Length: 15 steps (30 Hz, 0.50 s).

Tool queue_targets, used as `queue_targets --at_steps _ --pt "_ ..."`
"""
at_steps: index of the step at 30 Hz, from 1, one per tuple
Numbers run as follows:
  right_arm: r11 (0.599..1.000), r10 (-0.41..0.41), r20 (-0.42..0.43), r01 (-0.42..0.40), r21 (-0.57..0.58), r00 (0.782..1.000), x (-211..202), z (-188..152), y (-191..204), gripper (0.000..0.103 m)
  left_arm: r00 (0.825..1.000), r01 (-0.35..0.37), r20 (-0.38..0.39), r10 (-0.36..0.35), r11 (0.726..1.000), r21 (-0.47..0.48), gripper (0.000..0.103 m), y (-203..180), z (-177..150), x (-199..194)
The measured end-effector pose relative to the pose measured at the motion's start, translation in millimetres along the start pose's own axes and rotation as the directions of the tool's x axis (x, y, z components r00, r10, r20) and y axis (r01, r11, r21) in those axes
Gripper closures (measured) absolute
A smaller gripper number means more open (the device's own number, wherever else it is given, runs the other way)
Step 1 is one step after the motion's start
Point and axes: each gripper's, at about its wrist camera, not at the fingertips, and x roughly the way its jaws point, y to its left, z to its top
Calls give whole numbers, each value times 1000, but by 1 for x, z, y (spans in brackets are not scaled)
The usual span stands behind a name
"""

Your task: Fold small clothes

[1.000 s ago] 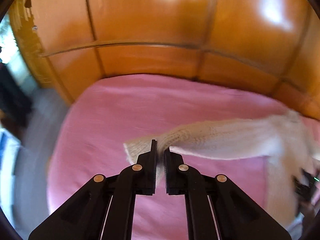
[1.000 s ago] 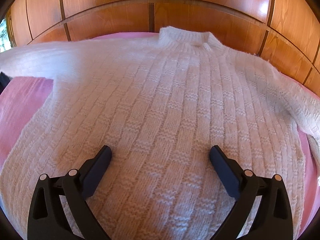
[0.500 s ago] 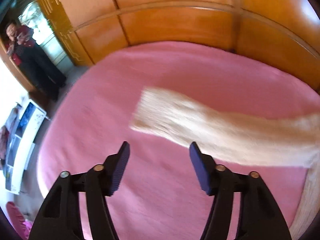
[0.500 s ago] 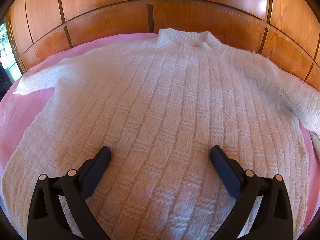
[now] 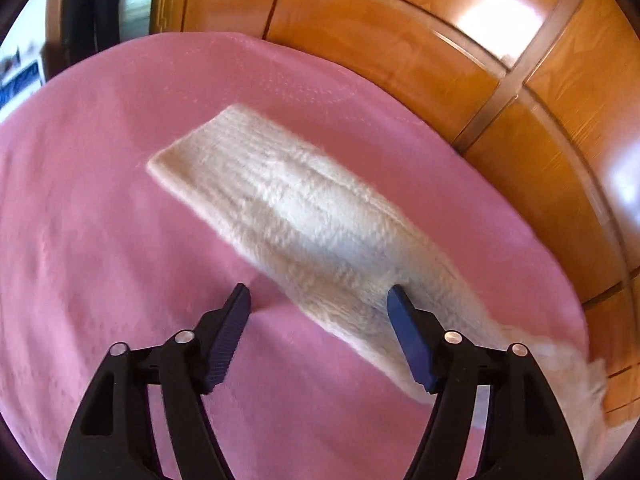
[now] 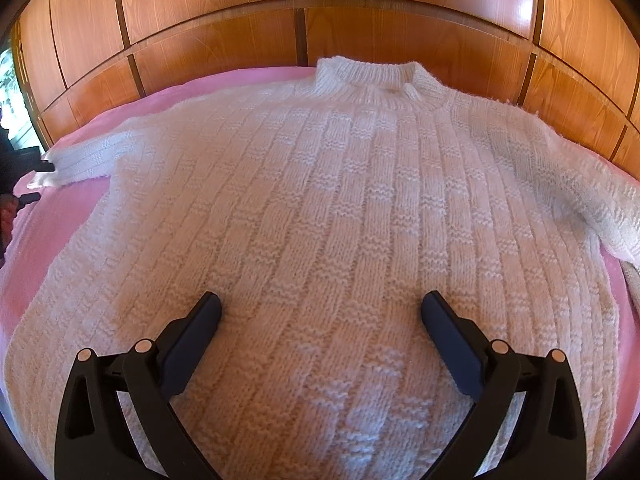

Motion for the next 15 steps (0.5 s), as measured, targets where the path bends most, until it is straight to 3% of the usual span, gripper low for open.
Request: queue_targets --at_steps 2,7,9,10,11,13,15 --pt "1000 2 0 -2 2 1000 0 0 -1 3 1000 22 3 -22 999 32 98 -2 -4 -1" --pt "1000 8 0 -8 5 1000 0 0 -1 3 995 -20 99 16 999 43 99 6 -22 -47" --pt "1000 11 1 -11 8 1000 0 0 -1 2 994 -26 103 24 999 24 99 16 -32 -66" --pt "1000 12 1 -12 8 1000 0 0 -2 2 994 -76 79 74 997 21 98 19 -39 -69" --pt "1000 14 1 -14 8 1000 0 0 -2 2 994 -104 46 103 994 23 93 21 -43 -65" --pt "1000 15 3 -15 11 1000 0 0 -2 2 987 -159 0 159 987 12 75 26 -53 -55" --pt "1000 15 5 -15 13 1000 -1 -1 -2 2 973 -223 49 224 975 -15 46 27 -61 -62"
